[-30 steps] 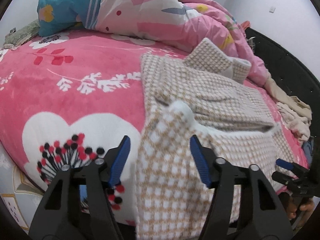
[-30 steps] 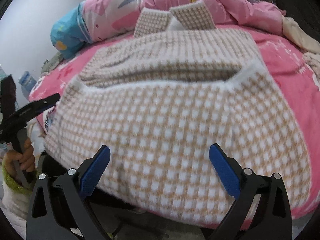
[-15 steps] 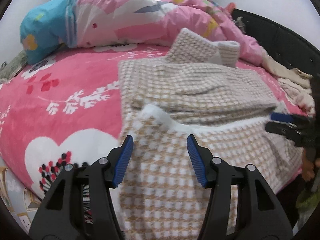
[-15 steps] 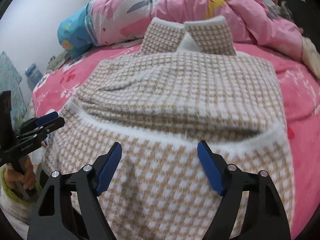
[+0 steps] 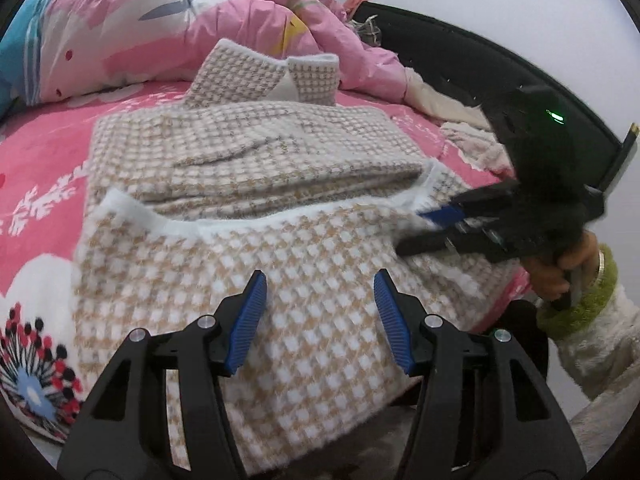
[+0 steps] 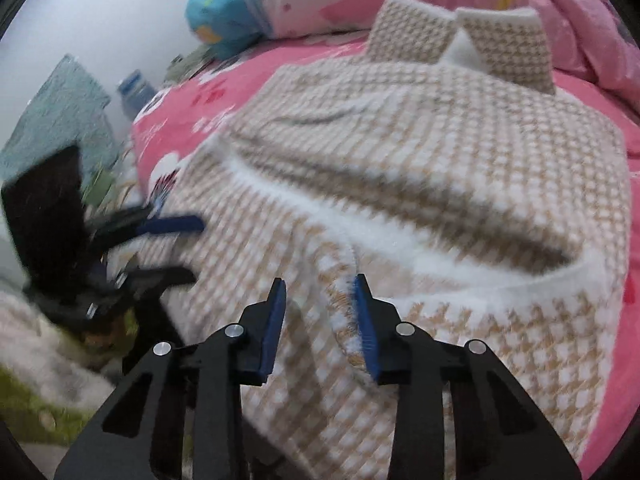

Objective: Fold large clothes

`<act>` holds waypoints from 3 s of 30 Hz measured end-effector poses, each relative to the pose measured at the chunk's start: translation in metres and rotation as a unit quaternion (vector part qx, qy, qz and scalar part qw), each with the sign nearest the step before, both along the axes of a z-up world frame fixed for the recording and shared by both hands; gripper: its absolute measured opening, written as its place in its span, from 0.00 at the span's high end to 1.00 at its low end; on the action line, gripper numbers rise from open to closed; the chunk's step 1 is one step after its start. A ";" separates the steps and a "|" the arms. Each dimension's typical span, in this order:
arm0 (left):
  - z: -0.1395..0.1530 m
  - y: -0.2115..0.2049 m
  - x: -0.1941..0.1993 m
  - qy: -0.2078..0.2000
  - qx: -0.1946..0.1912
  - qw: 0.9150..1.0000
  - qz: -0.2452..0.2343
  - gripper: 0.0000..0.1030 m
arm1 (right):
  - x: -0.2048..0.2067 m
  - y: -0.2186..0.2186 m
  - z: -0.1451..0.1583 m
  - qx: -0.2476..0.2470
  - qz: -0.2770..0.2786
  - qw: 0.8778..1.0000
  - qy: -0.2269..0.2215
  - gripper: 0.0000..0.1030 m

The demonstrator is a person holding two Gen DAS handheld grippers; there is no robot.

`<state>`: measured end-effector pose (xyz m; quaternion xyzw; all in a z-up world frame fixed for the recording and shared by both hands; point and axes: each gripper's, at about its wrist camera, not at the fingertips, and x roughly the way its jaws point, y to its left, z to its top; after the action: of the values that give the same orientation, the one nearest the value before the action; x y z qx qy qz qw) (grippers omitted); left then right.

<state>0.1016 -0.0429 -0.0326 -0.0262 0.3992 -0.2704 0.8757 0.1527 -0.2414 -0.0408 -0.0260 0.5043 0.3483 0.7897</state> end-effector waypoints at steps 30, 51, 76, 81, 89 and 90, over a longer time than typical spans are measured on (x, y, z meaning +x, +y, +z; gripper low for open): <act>-0.001 0.097 0.031 -0.022 0.076 0.971 0.225 0.49 | -0.015 -0.088 0.012 -0.114 -0.293 0.938 -0.144 0.92; -0.012 0.101 0.067 -0.003 0.037 0.972 0.231 0.94 | 0.019 -0.117 -0.006 -0.093 -0.350 0.918 -0.164 0.92; 0.005 0.110 0.032 -0.062 0.071 0.964 0.249 0.83 | -0.006 -0.019 -0.022 -0.035 -0.225 0.972 -0.058 0.59; 0.026 0.087 -0.003 -0.090 0.008 0.985 0.146 0.83 | -0.019 0.000 0.003 -0.003 -0.184 0.979 -0.088 0.61; -0.047 0.030 0.025 0.002 0.081 0.992 0.098 0.78 | 0.010 0.038 -0.031 -0.069 -0.175 0.979 -0.074 0.64; -0.045 0.033 0.024 0.004 0.071 0.993 0.098 0.78 | 0.004 0.035 -0.022 -0.066 -0.180 0.979 -0.072 0.64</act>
<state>0.1261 -0.0097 -0.0774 -0.0037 0.4165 -0.1539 0.8960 0.1567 -0.2060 -0.0626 -0.0114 0.4648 0.1633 0.8702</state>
